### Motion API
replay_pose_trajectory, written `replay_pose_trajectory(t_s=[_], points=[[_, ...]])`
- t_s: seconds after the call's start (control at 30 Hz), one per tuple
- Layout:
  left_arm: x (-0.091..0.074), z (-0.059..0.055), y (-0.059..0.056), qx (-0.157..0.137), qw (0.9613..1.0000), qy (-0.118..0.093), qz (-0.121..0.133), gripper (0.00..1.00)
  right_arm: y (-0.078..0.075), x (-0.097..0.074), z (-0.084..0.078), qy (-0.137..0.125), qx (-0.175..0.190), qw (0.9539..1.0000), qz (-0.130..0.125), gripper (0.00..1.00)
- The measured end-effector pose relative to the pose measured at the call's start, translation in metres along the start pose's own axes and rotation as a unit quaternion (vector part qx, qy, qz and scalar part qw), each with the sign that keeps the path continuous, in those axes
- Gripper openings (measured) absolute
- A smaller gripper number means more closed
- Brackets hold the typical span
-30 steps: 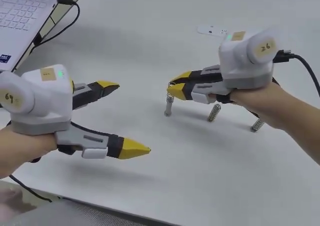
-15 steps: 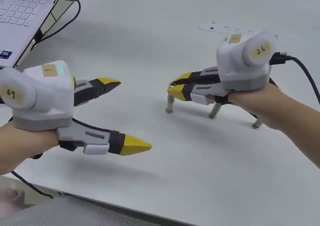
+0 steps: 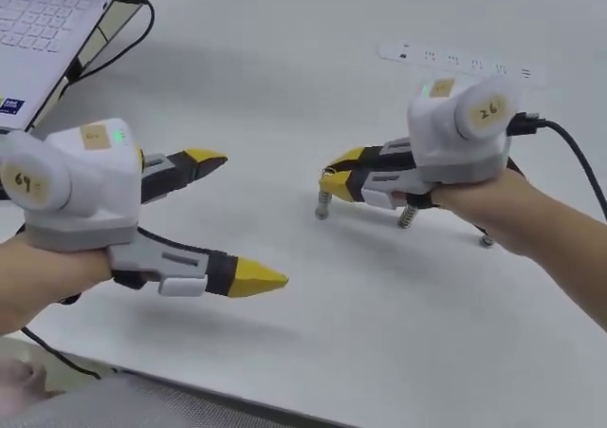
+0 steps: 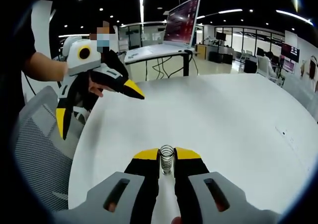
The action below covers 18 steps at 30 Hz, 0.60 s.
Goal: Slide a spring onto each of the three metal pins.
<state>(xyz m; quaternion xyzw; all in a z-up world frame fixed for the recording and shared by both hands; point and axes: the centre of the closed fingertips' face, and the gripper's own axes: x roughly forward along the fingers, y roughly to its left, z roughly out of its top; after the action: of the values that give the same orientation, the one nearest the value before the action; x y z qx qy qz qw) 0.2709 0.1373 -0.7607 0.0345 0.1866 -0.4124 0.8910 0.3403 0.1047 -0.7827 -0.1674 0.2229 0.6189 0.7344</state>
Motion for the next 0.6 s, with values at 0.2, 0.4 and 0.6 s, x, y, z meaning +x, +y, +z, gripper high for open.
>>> replay_pose_trajectory(t_s=[0.2, 0.4, 0.6], points=[[0.002, 0.001, -0.001, 0.001, 1.0000, 0.000, -0.001, 0.98, 0.001, 0.002, -0.003, 0.007, -0.009, 0.9999, 0.001, 0.08], [0.003, 0.002, -0.001, 0.001, 1.0000, -0.002, -0.003, 0.98, -0.001, 0.005, -0.008, 0.014, -0.013, 0.9998, 0.000, 0.08], [0.002, 0.000, -0.001, 0.000, 1.0000, 0.000, -0.003, 0.98, -0.002, 0.010, -0.014, 0.022, -0.026, 0.9994, 0.000, 0.08]])
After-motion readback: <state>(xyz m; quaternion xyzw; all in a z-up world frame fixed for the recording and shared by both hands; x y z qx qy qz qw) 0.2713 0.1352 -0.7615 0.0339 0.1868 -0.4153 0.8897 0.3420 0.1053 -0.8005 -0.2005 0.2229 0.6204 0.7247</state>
